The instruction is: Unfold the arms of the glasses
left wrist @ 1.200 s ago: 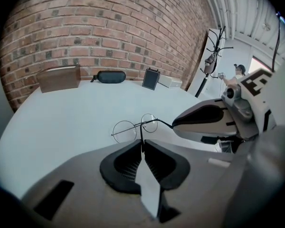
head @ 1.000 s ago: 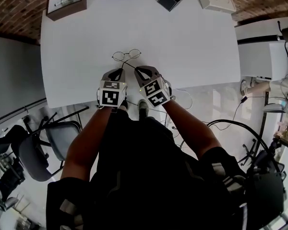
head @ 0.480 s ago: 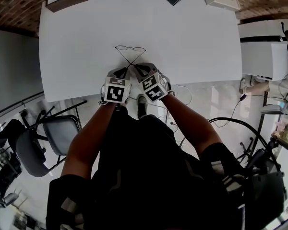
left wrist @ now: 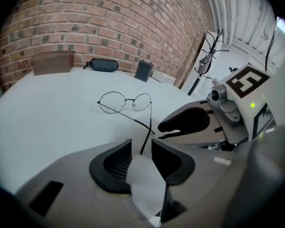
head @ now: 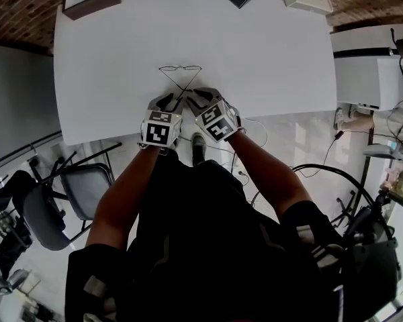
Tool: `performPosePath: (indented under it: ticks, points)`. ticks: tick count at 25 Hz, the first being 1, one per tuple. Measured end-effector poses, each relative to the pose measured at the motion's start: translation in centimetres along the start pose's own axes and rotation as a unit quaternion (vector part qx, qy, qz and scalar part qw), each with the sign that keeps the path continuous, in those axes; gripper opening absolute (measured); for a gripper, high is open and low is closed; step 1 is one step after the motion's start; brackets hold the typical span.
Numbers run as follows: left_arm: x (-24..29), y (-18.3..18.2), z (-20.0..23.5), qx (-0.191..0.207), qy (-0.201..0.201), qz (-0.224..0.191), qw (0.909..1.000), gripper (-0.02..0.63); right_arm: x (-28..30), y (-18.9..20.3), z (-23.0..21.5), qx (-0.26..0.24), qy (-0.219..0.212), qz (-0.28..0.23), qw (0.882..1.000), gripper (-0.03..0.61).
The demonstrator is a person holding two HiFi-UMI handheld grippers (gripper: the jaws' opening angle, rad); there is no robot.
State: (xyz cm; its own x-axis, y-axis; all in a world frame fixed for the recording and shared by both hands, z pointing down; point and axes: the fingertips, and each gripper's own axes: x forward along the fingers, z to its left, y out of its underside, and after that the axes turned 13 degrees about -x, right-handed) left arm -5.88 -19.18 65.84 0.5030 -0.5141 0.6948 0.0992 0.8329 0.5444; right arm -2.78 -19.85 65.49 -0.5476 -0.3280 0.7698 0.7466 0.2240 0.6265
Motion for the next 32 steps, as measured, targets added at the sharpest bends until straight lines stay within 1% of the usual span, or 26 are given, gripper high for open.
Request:
performPosePath:
  ticks: [3,4,6,8,11,13,17,20,24,26,29,32]
  points:
    - [-1.3,-1.0,0.6,-0.031,-0.009,-0.034,0.9989,0.124,-1.2,-0.9,0.3,0.031,-0.003,-0.025,0.999,0.112]
    - [-1.8,-1.7,0.9,-0.033,-0.02,-0.049,0.9981,0.124,-1.6,-1.5,0.2,0.048,0.0,-0.035,0.998,0.114]
    - [-2.7,-3.2,1.4,-0.024,-0.045,-0.075,0.9958,0.124,-2.2,-2.3,-0.2,0.081,0.008,-0.048,0.996,0.115]
    - [-2.9,-4.6,1.5,-0.029,-0.053,-0.094,0.9938,0.124,-2.5,-2.9,-0.8,0.112,0.024,-0.052,0.992,0.118]
    - [-2.9,-6.3,1.5,-0.054,-0.06,-0.107,0.9909,0.124,-2.4,-3.3,-1.8,0.166,0.045,-0.04,0.984,0.127]
    - [-2.6,-6.7,1.6,-0.065,-0.073,-0.107,0.9894,0.124,-2.4,-3.5,-2.3,0.19,0.054,-0.034,0.98,0.13]
    - [-1.6,-6.8,1.8,-0.088,-0.074,-0.094,0.989,0.13,-2.3,-3.2,-3.8,0.227,0.079,-0.028,0.97,0.133]
    - [-0.9,-6.6,1.8,-0.077,-0.079,-0.08,0.9907,0.135,-1.8,-3.0,-4.6,0.234,0.089,-0.019,0.968,0.135]
    - [-0.1,-6.3,2.0,-0.073,-0.087,-0.063,0.9915,0.137,-0.8,-2.6,-4.9,0.263,0.091,-0.005,0.961,0.137]
    - [0.2,-6.1,2.3,-0.078,-0.085,-0.054,0.9918,0.137,-0.3,-2.5,-4.6,0.262,0.087,0.002,0.961,0.137]
    - [0.4,-5.9,2.6,-0.083,-0.077,-0.047,0.9925,0.138,0.1,-2.6,-4.5,0.236,0.085,0.004,0.968,0.138]
    - [0.4,-6.0,2.7,-0.067,-0.073,-0.044,0.9941,0.138,0.0,-2.6,-4.9,0.225,0.08,0.002,0.971,0.14]
